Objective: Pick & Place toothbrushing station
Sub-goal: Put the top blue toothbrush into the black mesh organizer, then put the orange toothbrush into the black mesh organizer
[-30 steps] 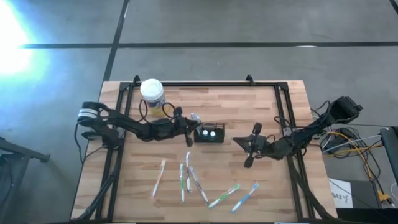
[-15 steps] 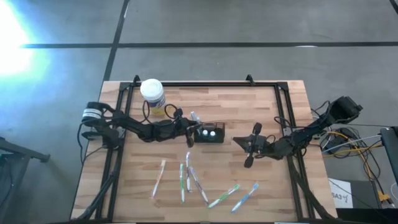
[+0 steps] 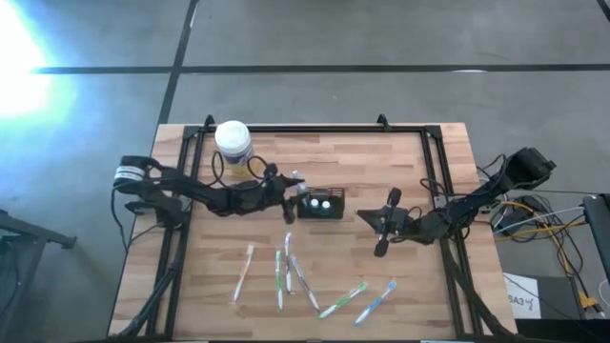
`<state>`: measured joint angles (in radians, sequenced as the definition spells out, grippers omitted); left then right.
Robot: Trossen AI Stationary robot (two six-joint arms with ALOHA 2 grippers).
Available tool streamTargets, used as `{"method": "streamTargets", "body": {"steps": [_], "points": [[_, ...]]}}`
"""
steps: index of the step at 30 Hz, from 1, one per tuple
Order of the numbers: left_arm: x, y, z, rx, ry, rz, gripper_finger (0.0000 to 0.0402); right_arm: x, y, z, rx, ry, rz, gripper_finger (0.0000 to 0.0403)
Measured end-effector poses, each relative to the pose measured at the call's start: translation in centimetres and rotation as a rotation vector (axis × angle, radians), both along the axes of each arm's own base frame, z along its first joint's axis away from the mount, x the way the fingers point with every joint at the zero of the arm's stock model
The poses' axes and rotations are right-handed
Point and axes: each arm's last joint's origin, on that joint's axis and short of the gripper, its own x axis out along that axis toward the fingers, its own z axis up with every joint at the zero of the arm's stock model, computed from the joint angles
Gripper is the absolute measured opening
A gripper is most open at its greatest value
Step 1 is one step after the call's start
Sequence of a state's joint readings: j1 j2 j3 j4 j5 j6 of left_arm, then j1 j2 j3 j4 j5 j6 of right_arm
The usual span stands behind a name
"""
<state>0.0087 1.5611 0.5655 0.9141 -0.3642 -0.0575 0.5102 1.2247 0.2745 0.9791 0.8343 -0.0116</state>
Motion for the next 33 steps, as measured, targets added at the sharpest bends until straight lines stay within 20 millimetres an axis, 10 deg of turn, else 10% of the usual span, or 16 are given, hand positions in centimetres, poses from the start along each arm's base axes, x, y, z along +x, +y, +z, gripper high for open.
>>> {"method": "streamTargets", "body": {"steps": [10, 17, 28, 33], "points": [[-2.9, -1.0, 4.8, 0.039, -0.012, -0.052, 0.0246, 0.0, 0.0, 0.0, -0.007, 0.003, -0.001, 0.0013], [-8.8, -2.1, 9.9, 0.079, 0.085, -0.114, 0.0238, 0.0, 0.0, 0.0, -0.005, 0.002, -0.001, 0.0013], [-18.6, -2.0, 9.9, -0.092, 0.25, -0.17, 0.0022, 0.0, 0.0, 0.0, 0.033, -0.01, -0.001, 0.0013], [-19.8, -2.0, 7.2, -0.175, 0.235, -0.237, 0.0009, 0.0, 0.0, 0.0, 0.046, -0.014, 0.0, 0.0013]]}}
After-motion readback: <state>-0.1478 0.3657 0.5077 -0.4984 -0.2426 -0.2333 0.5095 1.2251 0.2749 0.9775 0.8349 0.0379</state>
